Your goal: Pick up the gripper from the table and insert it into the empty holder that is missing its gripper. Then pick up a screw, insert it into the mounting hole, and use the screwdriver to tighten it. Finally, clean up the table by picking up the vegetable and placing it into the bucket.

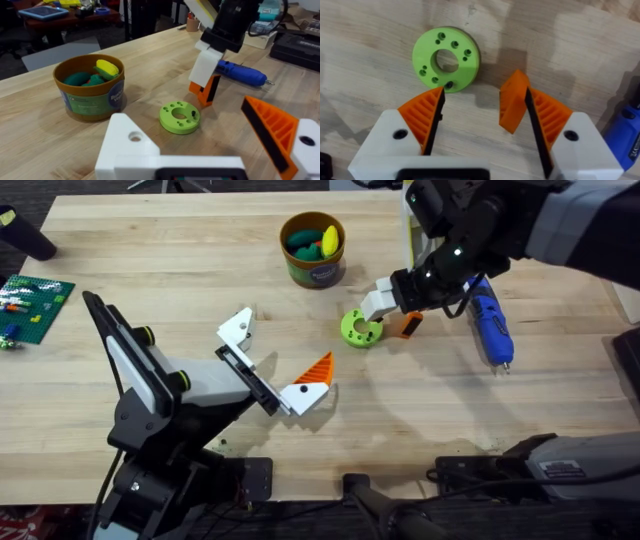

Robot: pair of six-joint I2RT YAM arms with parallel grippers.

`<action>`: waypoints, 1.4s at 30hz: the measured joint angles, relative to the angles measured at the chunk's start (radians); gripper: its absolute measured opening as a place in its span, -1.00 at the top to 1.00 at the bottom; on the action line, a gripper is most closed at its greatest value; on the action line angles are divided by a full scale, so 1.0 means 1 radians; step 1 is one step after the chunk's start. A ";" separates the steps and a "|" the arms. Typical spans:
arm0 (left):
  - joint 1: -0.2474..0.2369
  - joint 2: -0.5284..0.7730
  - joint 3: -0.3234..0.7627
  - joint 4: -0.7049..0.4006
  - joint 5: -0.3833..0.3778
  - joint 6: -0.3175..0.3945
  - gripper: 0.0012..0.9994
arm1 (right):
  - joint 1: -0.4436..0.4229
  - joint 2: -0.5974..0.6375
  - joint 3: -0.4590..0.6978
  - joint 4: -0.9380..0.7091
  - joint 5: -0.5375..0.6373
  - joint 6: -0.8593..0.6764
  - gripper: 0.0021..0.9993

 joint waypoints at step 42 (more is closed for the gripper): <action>0.000 0.003 0.002 0.006 -0.001 0.000 -0.97 | -0.066 0.018 -0.001 -0.087 0.052 0.782 -0.88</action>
